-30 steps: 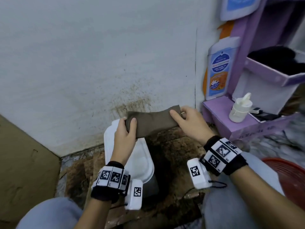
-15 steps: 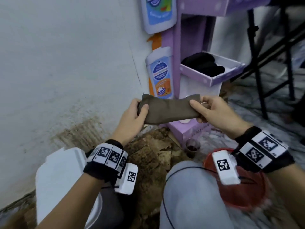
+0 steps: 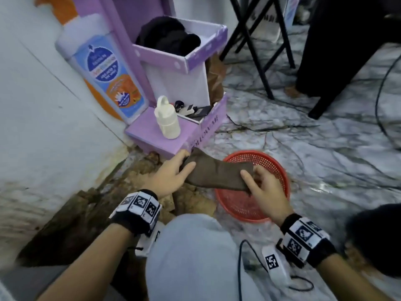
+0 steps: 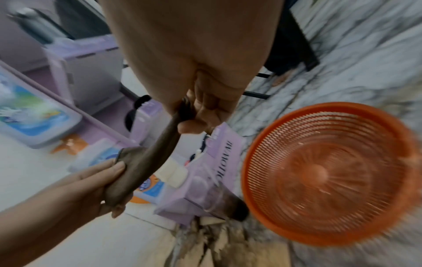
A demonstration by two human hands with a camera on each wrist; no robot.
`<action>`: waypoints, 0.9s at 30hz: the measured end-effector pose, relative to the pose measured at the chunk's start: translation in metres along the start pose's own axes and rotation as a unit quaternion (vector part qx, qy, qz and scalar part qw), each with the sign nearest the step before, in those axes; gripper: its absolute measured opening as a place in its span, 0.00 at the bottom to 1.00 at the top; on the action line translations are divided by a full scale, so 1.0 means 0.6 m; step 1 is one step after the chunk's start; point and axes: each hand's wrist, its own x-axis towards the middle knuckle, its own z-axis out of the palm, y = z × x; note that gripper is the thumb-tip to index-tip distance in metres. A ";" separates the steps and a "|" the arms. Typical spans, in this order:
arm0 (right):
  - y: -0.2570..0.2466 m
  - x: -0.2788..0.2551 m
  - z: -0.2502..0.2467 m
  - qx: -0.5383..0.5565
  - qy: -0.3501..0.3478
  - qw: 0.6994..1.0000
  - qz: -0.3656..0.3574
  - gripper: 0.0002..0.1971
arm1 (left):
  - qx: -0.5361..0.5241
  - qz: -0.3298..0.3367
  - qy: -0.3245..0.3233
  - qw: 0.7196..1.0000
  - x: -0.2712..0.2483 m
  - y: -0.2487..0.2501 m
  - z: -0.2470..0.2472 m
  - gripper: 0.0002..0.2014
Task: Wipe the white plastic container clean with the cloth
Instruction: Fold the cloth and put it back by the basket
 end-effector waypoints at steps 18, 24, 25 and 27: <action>0.266 -0.120 0.062 -0.014 0.103 0.970 0.219 0.05 | 0.025 -0.059 -0.164 0.984 0.081 -0.123 0.290 0.06; 0.294 -0.118 0.089 -0.011 0.099 0.964 0.245 0.05 | 0.058 -0.073 -0.128 0.987 0.081 -0.151 0.311 0.08; 0.295 -0.118 0.092 -0.010 0.105 0.962 0.251 0.05 | 0.058 -0.071 -0.122 0.988 0.080 -0.155 0.314 0.08; 0.301 -0.117 0.098 -0.009 0.116 0.959 0.260 0.06 | 0.053 -0.069 -0.113 0.990 0.080 -0.158 0.318 0.07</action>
